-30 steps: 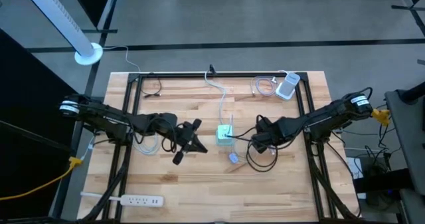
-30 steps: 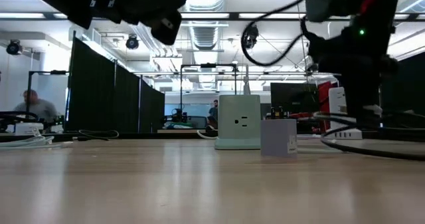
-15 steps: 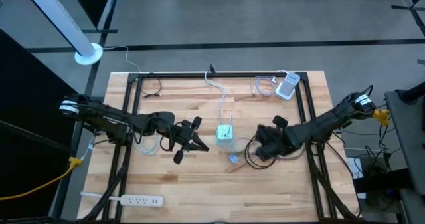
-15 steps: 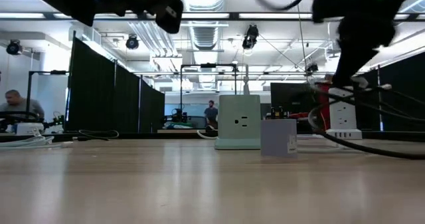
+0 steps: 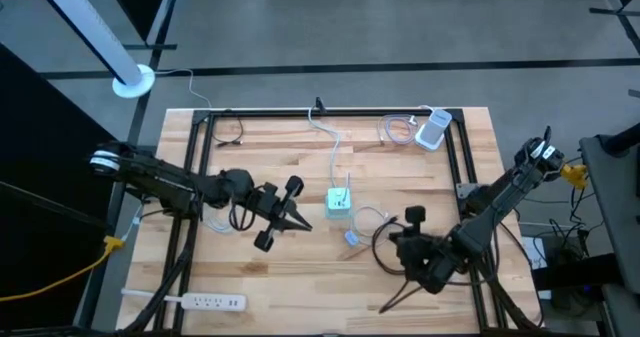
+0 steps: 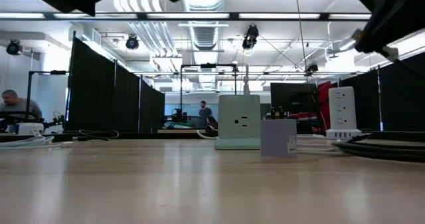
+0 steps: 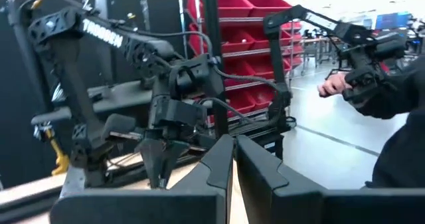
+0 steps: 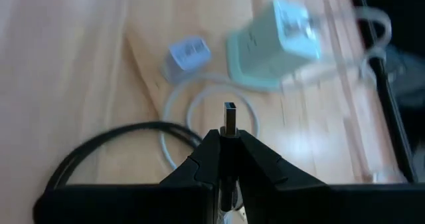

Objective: Insert USB
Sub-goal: Insert the right black USB cable into the violet charger adapter

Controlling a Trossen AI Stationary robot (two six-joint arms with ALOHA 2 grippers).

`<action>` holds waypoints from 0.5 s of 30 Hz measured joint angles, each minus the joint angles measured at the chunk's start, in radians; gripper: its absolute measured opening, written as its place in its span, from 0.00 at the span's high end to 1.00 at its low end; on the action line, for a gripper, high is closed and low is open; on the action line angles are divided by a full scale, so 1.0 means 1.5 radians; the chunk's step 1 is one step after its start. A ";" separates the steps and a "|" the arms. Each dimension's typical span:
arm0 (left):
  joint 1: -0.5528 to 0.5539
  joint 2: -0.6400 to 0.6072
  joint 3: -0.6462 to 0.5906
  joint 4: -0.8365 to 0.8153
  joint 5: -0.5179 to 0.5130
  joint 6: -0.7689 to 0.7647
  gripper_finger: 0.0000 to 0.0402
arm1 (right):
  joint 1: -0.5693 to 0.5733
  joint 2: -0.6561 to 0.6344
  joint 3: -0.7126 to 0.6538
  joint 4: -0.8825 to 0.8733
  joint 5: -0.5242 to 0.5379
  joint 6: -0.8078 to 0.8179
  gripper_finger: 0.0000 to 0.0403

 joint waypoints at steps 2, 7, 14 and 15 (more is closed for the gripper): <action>-0.012 0.013 0.000 0.021 0.000 0.014 0.98 | 0.000 0.000 0.000 0.036 0.003 -0.039 0.95; -0.021 0.077 0.000 0.090 0.001 0.027 0.98 | 0.000 0.000 0.003 0.118 0.003 -0.130 0.95; -0.021 0.175 0.006 0.152 -0.067 0.048 0.98 | 0.000 0.000 0.003 0.215 -0.010 -0.152 0.95; -0.021 0.190 0.014 0.145 -0.087 0.057 0.98 | 0.000 0.000 0.003 0.217 -0.019 -0.150 0.95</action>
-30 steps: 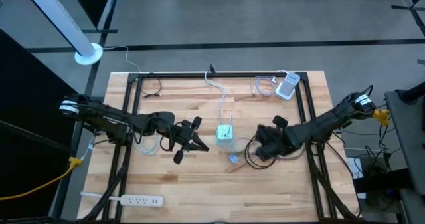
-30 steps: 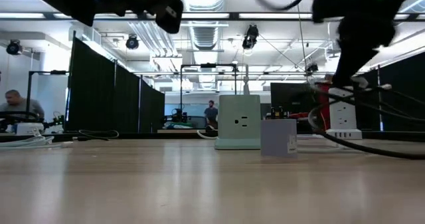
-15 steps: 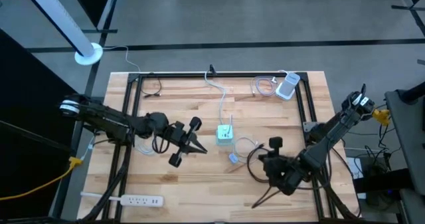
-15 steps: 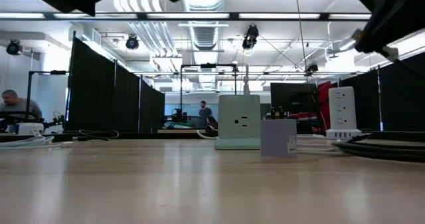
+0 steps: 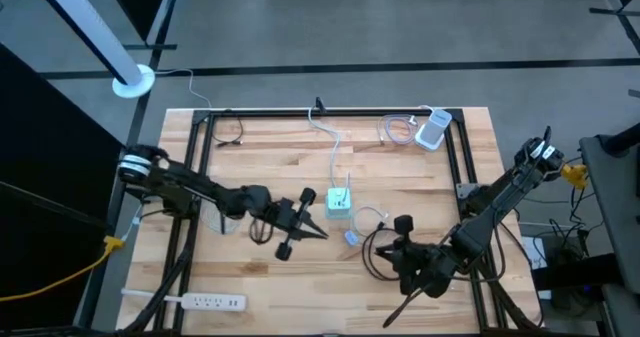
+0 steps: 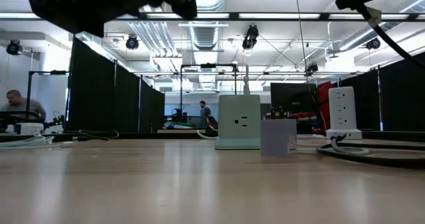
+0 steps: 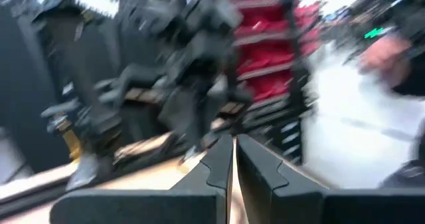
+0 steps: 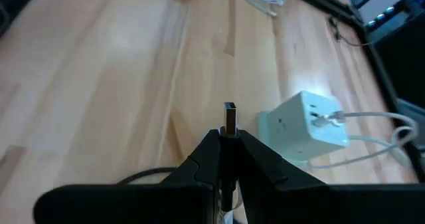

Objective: Insert USB
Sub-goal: Insert the right black USB cable into the violet charger adapter

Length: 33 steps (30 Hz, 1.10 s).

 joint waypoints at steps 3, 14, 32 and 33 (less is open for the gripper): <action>0.001 0.040 0.040 -0.048 -0.029 0.022 0.98 | 0.000 0.000 -0.004 0.010 -0.018 0.000 0.95; 0.003 0.119 0.341 -0.641 -0.133 0.056 0.98 | 0.006 0.000 -0.038 0.005 -0.052 -0.004 0.95; 0.001 0.312 0.602 -0.954 -0.198 0.307 0.66 | 0.019 -0.004 -0.077 -0.099 -0.059 0.169 0.95; 0.001 0.321 0.616 -0.965 -0.200 0.312 0.62 | 0.019 -0.004 -0.077 -0.099 -0.061 0.176 0.95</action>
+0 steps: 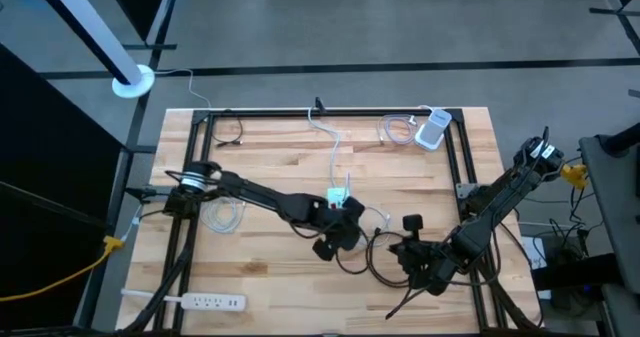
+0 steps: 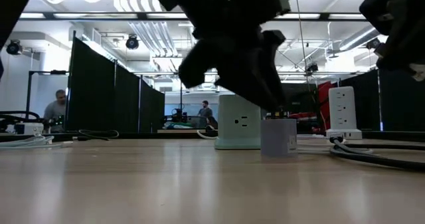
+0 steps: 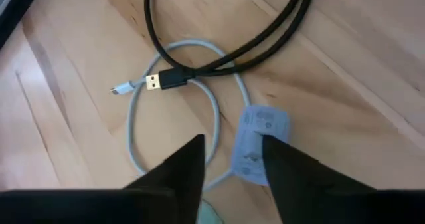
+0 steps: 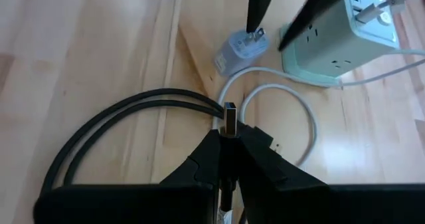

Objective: Insert USB
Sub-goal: Insert the right black USB cable into the violet charger adapter

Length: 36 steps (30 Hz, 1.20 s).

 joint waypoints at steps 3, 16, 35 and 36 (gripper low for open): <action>0.000 0.017 0.049 -0.056 0.000 0.000 0.52 | 0.000 0.000 0.000 0.000 -0.009 0.013 0.95; 0.002 0.095 0.122 -0.162 0.043 -0.003 0.40 | -0.005 0.000 0.000 0.001 -0.008 0.063 0.95; 0.005 0.068 0.108 -0.161 0.002 -0.066 0.71 | -0.006 -0.002 0.000 0.007 -0.006 0.083 0.95; 0.003 0.051 0.108 -0.164 -0.010 -0.072 0.71 | -0.006 -0.004 0.000 0.006 -0.005 0.077 0.95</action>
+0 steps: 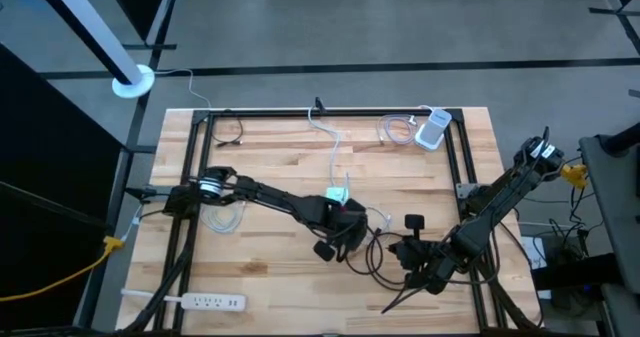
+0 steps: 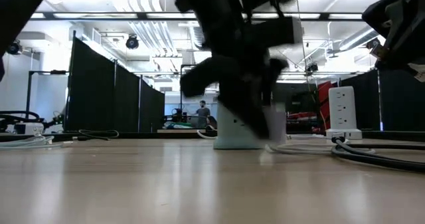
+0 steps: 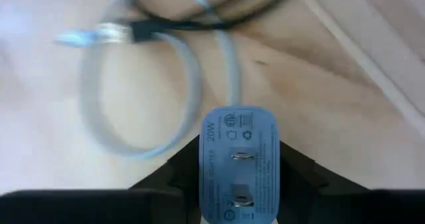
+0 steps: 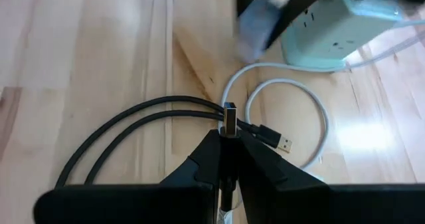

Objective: Insert USB
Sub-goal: Insert the right black USB cable into the violet charger adapter

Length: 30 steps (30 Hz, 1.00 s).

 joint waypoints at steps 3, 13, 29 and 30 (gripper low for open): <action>-0.006 -0.066 -0.004 -0.003 -0.003 -0.025 0.71 | -0.003 -0.007 0.005 0.009 0.034 -0.027 0.95; -0.015 -0.392 -0.266 0.215 0.019 -0.096 0.71 | -0.107 -0.032 0.008 0.284 0.097 -0.385 0.95; 0.039 -0.782 -0.881 1.001 0.190 -0.176 0.71 | -0.498 -0.015 0.074 0.524 -0.597 -0.565 0.95; 0.039 -0.785 -0.884 1.001 0.195 -0.176 0.71 | -0.514 -0.010 0.079 0.523 -0.621 -0.543 0.95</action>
